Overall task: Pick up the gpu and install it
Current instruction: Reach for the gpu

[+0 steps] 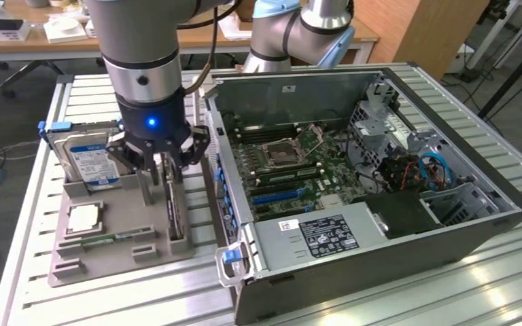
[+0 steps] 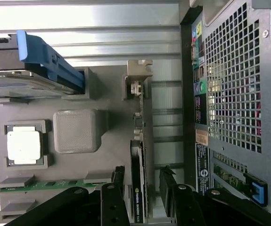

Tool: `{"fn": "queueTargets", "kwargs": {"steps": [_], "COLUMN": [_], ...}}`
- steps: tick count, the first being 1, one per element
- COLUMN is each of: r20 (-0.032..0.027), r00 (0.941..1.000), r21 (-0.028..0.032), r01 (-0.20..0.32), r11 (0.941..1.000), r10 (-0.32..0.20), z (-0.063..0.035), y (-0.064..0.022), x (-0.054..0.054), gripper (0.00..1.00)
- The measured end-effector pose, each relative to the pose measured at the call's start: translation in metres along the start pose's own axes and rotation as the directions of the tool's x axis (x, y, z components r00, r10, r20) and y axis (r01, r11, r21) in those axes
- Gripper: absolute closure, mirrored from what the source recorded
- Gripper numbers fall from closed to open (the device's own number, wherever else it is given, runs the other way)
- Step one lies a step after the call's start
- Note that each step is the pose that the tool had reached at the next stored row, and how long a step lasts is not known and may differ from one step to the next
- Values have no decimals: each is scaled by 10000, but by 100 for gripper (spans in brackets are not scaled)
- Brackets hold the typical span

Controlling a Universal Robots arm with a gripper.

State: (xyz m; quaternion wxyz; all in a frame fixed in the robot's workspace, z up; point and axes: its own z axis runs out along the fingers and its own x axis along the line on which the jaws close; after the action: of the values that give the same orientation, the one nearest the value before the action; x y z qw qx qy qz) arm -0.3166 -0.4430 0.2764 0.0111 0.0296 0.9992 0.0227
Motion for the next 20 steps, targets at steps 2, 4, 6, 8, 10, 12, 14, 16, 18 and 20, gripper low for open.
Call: {"fn": "queueTargets", "kwargs": {"steps": [2, 4, 6, 8, 10, 12, 14, 16, 18, 20], "r20": [1, 0, 0, 0, 0, -1, 0, -1, -3, -3], "r00": [10000, 10000, 10000, 10000, 10000, 10000, 10000, 10000, 10000, 10000], "r21": [0, 0, 0, 0, 0, 1, 0, 0, 2, 3], "r01": [-1, 0, 0, 0, 0, -1, 0, -1, 0, 0], "r11": [10000, 10000, 10000, 10000, 10000, 10000, 10000, 10000, 10000, 10000], "r10": [1, 0, 0, 0, 0, 1, 0, 1, 0, 0], "z": [37, 73, 108, 138, 164, 187, 208, 227, 230, 230], "y": [-3, -5, -7, -9, -10, -11, -12, -13, -13, -14], "x": [1, 1, 2, 3, 3, 4, 4, 5, 5, 5], "gripper": [57, 57, 57, 57, 57, 57, 57, 57, 57, 57]}}
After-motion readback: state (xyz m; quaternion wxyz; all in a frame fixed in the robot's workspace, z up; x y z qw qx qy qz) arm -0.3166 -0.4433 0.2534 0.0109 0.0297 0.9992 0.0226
